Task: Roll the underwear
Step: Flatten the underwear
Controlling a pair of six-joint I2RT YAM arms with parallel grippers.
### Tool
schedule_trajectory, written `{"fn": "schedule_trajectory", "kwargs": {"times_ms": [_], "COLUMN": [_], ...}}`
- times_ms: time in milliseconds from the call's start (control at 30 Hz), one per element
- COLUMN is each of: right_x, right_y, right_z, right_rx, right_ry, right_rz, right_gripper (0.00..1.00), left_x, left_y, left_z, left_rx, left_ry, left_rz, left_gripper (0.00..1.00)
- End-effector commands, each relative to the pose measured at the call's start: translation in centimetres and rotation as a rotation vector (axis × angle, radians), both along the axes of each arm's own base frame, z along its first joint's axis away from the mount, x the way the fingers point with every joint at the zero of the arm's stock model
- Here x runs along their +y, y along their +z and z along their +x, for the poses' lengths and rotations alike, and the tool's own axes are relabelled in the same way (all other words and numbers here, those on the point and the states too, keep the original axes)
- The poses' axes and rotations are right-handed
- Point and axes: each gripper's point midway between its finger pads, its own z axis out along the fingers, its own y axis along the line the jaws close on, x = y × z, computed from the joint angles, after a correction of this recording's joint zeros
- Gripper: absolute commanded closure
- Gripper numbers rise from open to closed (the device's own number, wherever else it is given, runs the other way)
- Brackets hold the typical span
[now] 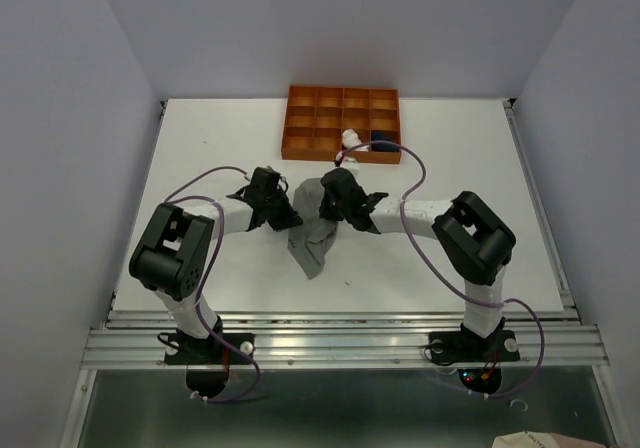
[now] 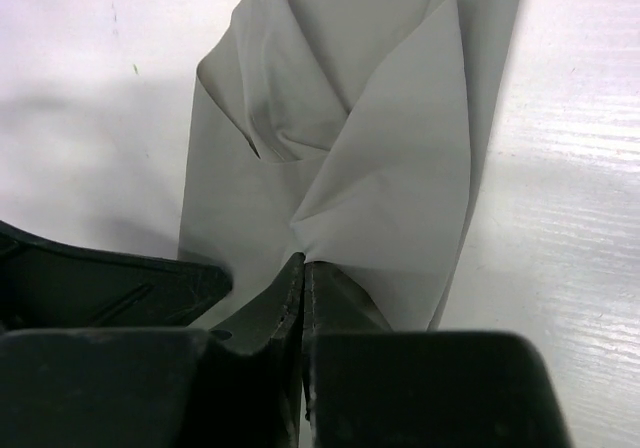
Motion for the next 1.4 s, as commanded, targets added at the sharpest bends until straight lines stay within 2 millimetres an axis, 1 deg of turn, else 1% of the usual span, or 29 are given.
{"fn": "schedule_trajectory", "kwargs": {"times_ms": [0,33,100,133,167,300,333,367,433,467,500,567,600,667,733,800,833,900,933,967,1000,1033,1100,1133,1167,1200,1233,1300,1367], "right_x": [-0.2,-0.6,-1.0,-1.6,-1.6,-4.6,-5.8,-6.4,-7.8,-8.6,-9.0,-9.5,-10.2,-10.6,-12.2,-12.7,-12.7,-11.5,-10.5,-10.0,-9.8,-10.1,-10.5,-10.8,-11.2,-11.3,-11.3,-11.7,-11.4], "right_y": [2.7,3.6,4.1,3.7,4.7,4.9,4.8,4.0,4.3,3.6,3.8,3.2,2.8,2.1,0.8,0.5,0.7,1.8,2.7,3.9,4.5,5.4,6.7,7.1,8.0,8.4,8.5,9.3,8.8], "right_z": [1.5,1.4,1.0,0.3,-0.2,-0.9,-0.6,-1.3,-1.4,-1.9,-2.2,-3.0,-3.4,-4.3,-4.8,-4.9,-4.9,-5.3,-5.6,-5.7,-5.7,-5.1,-4.1,-3.5,-2.5,-2.1,-1.7,-0.4,0.4], "right_rx": [-0.099,-0.117,-0.127,-0.117,-0.122,-0.100,-0.090,-0.065,-0.049,-0.033,-0.034,-0.001,0.014,0.048,0.086,0.090,0.076,0.061,0.037,0.004,-0.021,-0.058,-0.104,-0.113,-0.138,-0.146,-0.144,-0.165,-0.157], "right_ry": [-0.053,-0.057,-0.049,-0.039,-0.023,-0.026,-0.045,-0.027,-0.028,-0.027,-0.021,0.007,0.006,0.014,-0.032,-0.039,-0.013,0.085,0.172,0.213,0.241,0.232,0.195,0.159,0.114,0.094,0.069,0.027,0.022], "right_rz": [0.029,0.026,0.024,0.013,0.039,0.055,0.058,0.061,0.090,0.079,0.080,0.080,0.071,0.055,0.004,-0.021,-0.042,-0.017,0.002,0.020,0.019,0.004,-0.012,-0.019,-0.037,-0.040,-0.038,-0.043,-0.058], "right_gripper": [0.99,0.99,0.99,0.99,0.99,0.99,0.99,0.99,0.99,0.99,0.99,0.99,0.96,0.92,0.82,0.82,0.80,0.77,0.73,0.69,0.65,0.60,0.57,0.55,0.53,0.52,0.50,0.48,0.44], "left_x": [0.6,0.8,1.2,1.4,1.7,2.0,2.0,2.0,1.9,1.9,1.9,1.8,1.7,1.5,1.1,0.8,0.5,-0.2,-0.6,-0.9,-0.8,-0.6,-0.3,0.0,0.5,0.9,1.6,2.6,2.6], "left_y": [-0.9,-1.1,-1.2,-1.3,-1.4,-1.8,-1.9,-2.1,-2.0,-2.0,-1.9,-1.6,-1.5,-1.4,-1.3,-1.2,-0.9,-0.3,0.7,1.3,1.6,2.8,4.1,4.6,5.7,6.3,7.2,8.0,9.1], "left_z": [-0.3,-0.2,-0.2,-0.1,-0.1,-0.2,-0.3,-0.3,-0.2,-0.2,-0.1,0.1,0.1,0.2,0.3,0.4,0.6,0.7,1.2,1.4,1.2,1.4,1.6,1.7,1.9,2.0,2.5,3.0,3.7], "left_rx": [0.011,0.014,0.018,0.020,0.027,0.039,0.040,0.045,0.040,0.037,0.032,0.020,0.017,0.008,-0.002,-0.007,-0.017,-0.036,-0.063,-0.079,-0.076,-0.101,-0.130,-0.141,-0.171,-0.186,-0.213,-0.223,-0.249], "left_ry": [-0.007,0.002,0.012,0.018,0.028,0.029,0.026,0.021,0.016,0.011,0.008,-0.008,-0.019,-0.030,-0.047,-0.062,-0.076,-0.100,-0.115,-0.119,-0.123,-0.110,-0.096,-0.084,-0.063,-0.051,-0.020,0.012,0.007], "left_rz": [0.037,0.052,0.071,0.081,0.098,0.119,0.122,0.126,0.126,0.128,0.130,0.130,0.130,0.132,0.139,0.138,0.133,0.124,0.112,0.108,0.115,0.119,0.126,0.135,0.154,0.167,0.195,0.241,0.253], "left_gripper": [1.00,1.00,1.00,1.00,1.00,1.00,1.00,1.00,1.00,1.00,1.00,1.00,1.00,1.00,1.00,1.00,1.00,1.00,1.00,1.00,1.00,0.97,0.89,0.83,0.72,0.66,0.57,0.51,0.41]}}
